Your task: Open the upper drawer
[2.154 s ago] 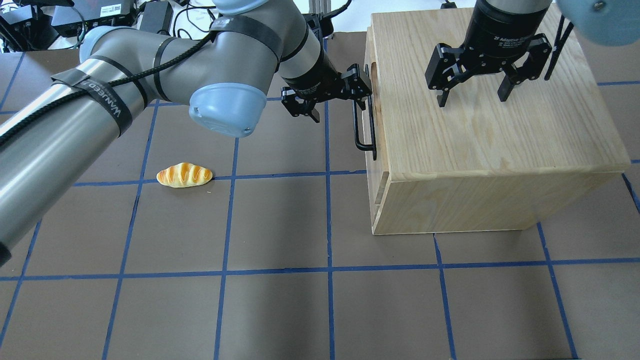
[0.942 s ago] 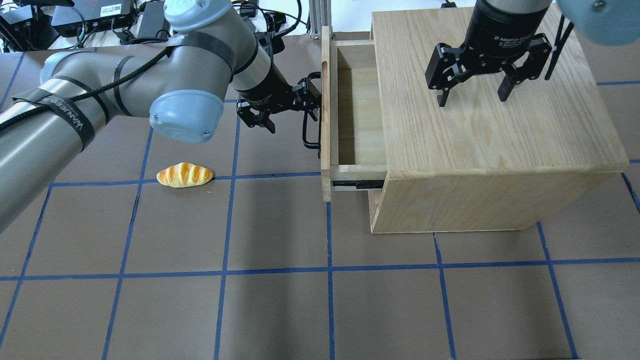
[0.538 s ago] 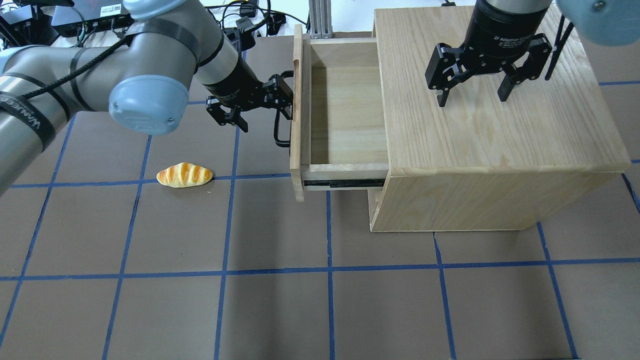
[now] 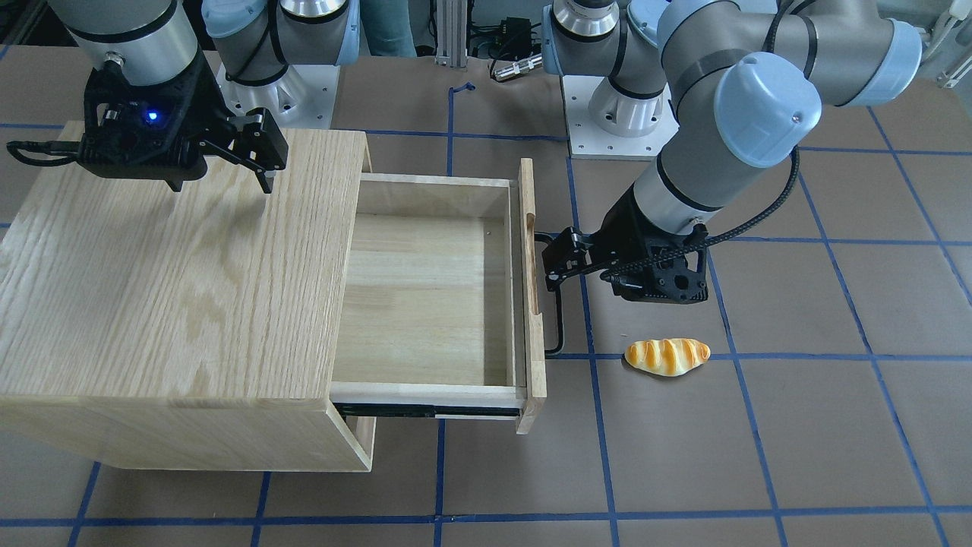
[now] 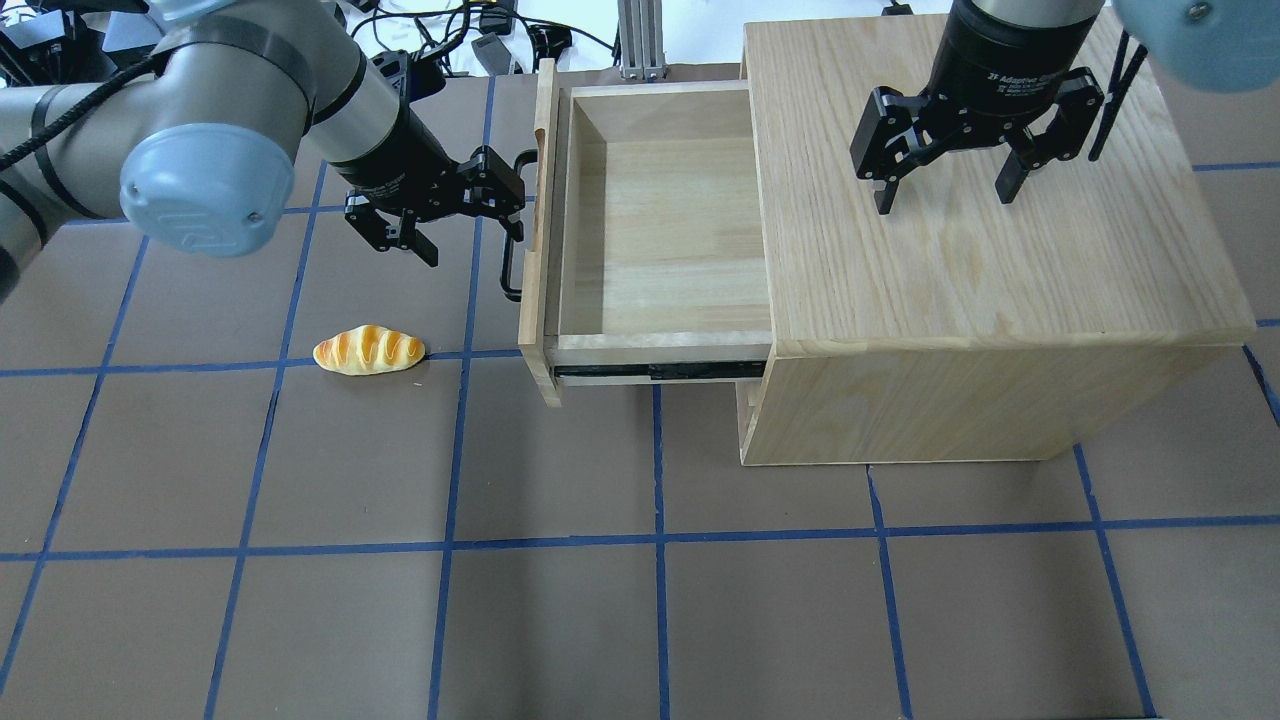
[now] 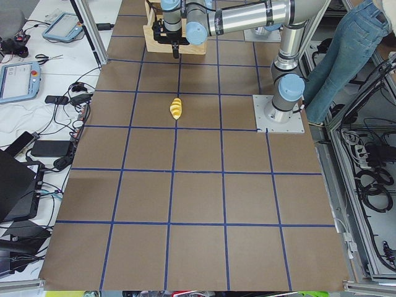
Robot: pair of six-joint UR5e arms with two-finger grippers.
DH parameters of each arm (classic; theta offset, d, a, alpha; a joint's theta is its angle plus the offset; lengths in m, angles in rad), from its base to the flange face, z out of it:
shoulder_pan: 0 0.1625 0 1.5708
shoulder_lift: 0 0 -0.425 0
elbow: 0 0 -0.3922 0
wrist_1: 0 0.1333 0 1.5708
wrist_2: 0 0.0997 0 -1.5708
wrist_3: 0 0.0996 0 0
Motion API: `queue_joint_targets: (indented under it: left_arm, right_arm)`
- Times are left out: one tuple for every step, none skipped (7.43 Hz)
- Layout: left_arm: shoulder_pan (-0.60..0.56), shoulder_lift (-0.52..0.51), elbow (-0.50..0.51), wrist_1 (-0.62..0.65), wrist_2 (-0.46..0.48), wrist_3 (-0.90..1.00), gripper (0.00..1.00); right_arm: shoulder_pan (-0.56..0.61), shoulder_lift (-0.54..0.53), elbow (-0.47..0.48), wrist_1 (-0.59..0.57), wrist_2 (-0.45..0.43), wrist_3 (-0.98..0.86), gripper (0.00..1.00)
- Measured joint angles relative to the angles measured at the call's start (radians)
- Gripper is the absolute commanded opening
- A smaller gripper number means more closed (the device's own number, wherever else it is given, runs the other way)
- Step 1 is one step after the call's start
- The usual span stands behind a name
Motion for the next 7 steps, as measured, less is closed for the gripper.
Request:
queue_joint_targets:
  left_arm:
    - [0.015,0.003,0.001,-0.012,0.0,0.024,1.0]
    - [0.034,0.006,0.001,-0.023,0.001,0.05,1.0]
    - [0.052,0.012,0.003,-0.03,0.001,0.068,1.0]
    - [0.062,0.024,0.012,-0.05,0.023,0.076,1.0]
    - [0.06,0.048,0.03,-0.093,0.07,0.078,1.0]
    - [0.051,0.082,0.056,-0.142,0.108,0.079,1.0]
    - [0.039,0.122,0.076,-0.176,0.13,0.079,1.0]
  right_arm:
    - [0.0,0.0,0.0,0.0,0.0,0.0,1.0]
    - [0.0,0.0,0.0,0.0,0.0,0.0,1.0]
    - [0.0,0.0,-0.001,0.0,0.0,0.0,1.0]
    - [0.0,0.0,-0.001,0.0,0.0,0.0,1.0]
    - [0.0,0.0,-0.001,0.0,0.0,0.0,1.0]
    - [0.0,0.0,0.0,0.0,0.0,0.0,1.0]
    - [0.0,0.0,0.0,0.0,0.0,0.0,1.0]
